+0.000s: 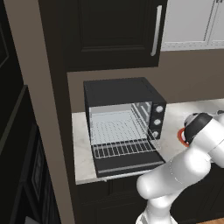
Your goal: Pick up the bagel from the plate, place it on the toaster oven rack, close the door, and set the timer.
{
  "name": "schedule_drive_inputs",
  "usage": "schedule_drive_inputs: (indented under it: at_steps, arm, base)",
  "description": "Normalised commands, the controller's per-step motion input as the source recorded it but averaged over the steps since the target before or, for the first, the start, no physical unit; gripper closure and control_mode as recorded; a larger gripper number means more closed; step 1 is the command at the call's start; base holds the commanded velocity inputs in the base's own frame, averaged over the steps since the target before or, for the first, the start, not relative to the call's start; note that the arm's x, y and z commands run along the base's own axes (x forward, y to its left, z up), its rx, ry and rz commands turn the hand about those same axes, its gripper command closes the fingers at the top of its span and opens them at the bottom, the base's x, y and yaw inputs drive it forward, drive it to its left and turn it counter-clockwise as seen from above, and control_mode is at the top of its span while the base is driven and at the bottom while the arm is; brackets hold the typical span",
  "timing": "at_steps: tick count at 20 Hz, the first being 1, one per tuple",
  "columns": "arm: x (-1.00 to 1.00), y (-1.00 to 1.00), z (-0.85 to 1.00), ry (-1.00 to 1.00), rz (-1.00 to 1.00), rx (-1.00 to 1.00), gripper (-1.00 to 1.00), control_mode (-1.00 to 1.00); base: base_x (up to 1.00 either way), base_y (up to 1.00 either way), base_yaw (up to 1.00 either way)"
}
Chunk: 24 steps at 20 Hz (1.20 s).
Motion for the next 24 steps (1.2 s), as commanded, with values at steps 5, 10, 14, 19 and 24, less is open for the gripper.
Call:
schedule_drive_inputs:
  at_steps: [5,10,14,19,24]
  arm:
    - [0.18,0.0,-0.21,0.0,-0.04,0.0,-1.0,-1.0]
    - [0.17,0.0,-0.2,0.0,-0.04,0.0,-1.0,-1.0]
    - [0.09,-0.07,-0.21,0.0,-0.04,0.0,-1.0,-1.0]
    - [0.0,-0.19,-0.26,0.0,-0.06,0.0,-1.0,-1.0]
    - [0.0,-0.21,-0.23,0.0,-0.06,0.0,-1.0,-1.0]
  base:
    - [0.0,0.0,0.0]
    - [0.0,0.0,0.0]
    - [0.0,0.0,0.0]
    - [0.0,0.0,0.0]
    - [0.0,0.0,0.0]
